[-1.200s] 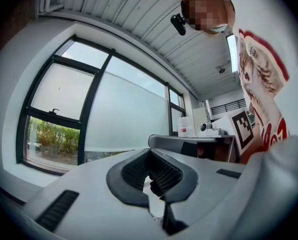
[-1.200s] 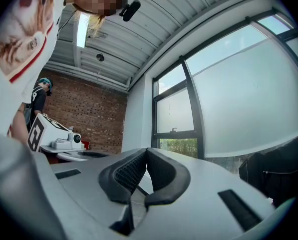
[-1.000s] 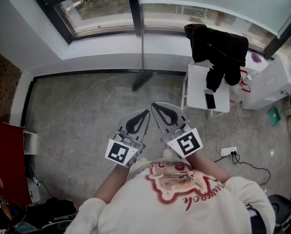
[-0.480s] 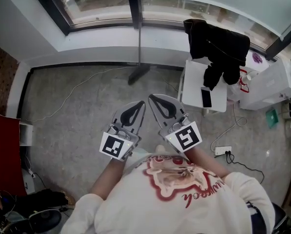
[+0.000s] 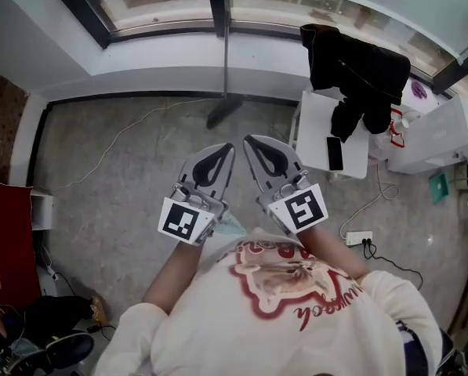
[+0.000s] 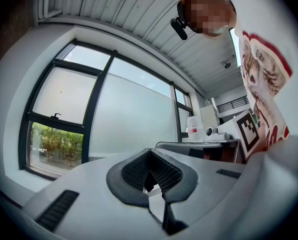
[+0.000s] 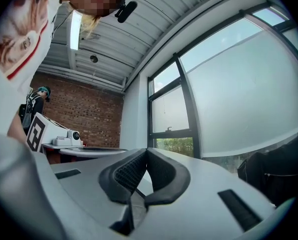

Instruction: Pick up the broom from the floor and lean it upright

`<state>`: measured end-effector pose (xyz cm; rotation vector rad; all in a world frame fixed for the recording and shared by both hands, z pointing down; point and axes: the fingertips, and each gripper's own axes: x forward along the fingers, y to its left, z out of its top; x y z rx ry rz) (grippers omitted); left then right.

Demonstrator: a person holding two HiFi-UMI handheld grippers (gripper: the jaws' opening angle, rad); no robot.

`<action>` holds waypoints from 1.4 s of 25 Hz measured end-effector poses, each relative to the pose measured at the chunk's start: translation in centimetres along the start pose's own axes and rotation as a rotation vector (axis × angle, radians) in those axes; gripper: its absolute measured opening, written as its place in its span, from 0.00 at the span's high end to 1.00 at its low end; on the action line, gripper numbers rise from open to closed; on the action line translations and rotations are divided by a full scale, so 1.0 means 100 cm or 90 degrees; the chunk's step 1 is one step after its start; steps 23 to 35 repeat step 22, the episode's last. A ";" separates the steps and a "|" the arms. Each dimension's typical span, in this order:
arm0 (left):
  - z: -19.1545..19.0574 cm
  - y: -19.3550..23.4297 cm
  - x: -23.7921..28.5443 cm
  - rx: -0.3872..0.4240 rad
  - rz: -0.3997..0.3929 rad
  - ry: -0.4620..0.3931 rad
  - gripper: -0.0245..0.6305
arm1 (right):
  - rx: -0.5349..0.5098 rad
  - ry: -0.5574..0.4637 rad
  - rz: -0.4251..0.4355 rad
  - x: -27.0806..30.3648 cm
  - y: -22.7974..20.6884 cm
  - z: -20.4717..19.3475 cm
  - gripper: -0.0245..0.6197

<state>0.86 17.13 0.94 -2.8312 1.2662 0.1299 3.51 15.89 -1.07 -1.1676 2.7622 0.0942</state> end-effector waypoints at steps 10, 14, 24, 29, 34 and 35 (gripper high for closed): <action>0.002 0.000 0.001 0.001 -0.007 -0.003 0.93 | -0.001 -0.006 -0.002 0.010 -0.001 -0.001 0.92; 0.001 0.002 -0.006 -0.016 0.009 -0.001 0.93 | -0.003 -0.014 0.003 0.009 0.005 -0.002 0.92; -0.003 -0.007 -0.014 -0.006 0.012 -0.008 0.93 | 0.001 0.015 -0.003 -0.001 0.006 -0.009 0.92; -0.003 -0.007 -0.014 -0.006 0.012 -0.008 0.93 | 0.001 0.015 -0.003 -0.001 0.006 -0.009 0.92; -0.003 -0.007 -0.014 -0.006 0.012 -0.008 0.93 | 0.001 0.015 -0.003 -0.001 0.006 -0.009 0.92; -0.003 -0.007 -0.014 -0.006 0.012 -0.008 0.93 | 0.001 0.015 -0.003 -0.001 0.006 -0.009 0.92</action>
